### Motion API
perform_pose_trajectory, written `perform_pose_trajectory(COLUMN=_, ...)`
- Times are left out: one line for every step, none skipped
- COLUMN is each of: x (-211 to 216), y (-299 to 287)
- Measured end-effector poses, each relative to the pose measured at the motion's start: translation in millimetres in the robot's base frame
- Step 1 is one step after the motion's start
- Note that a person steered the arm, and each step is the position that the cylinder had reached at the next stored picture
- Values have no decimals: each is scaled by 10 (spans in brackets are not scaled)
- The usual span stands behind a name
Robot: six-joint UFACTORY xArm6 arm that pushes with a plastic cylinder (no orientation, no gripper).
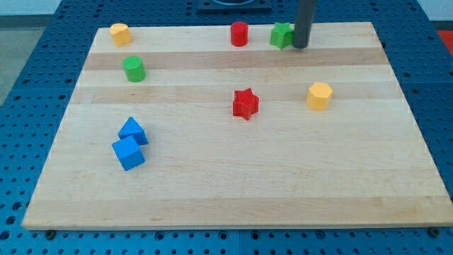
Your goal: Push green star towards top right
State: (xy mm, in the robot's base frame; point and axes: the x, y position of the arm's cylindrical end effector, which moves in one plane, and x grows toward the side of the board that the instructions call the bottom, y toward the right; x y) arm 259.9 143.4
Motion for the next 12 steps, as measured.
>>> perform_pose_trajectory(x=397, y=-234)
perform_pose_trajectory(x=148, y=-830)
perform_pose_trajectory(x=-253, y=-1063)
perform_pose_trajectory(x=-396, y=-543)
perform_pose_trajectory(x=-152, y=-24)
perform_pose_trajectory(x=-67, y=-597)
perform_pose_trajectory(x=232, y=-136)
perform_pose_trajectory(x=187, y=52)
perform_pose_trajectory(x=-54, y=146)
perform_pose_trajectory(x=-57, y=194)
perform_pose_trajectory(x=-46, y=210)
perform_pose_trajectory(x=285, y=228)
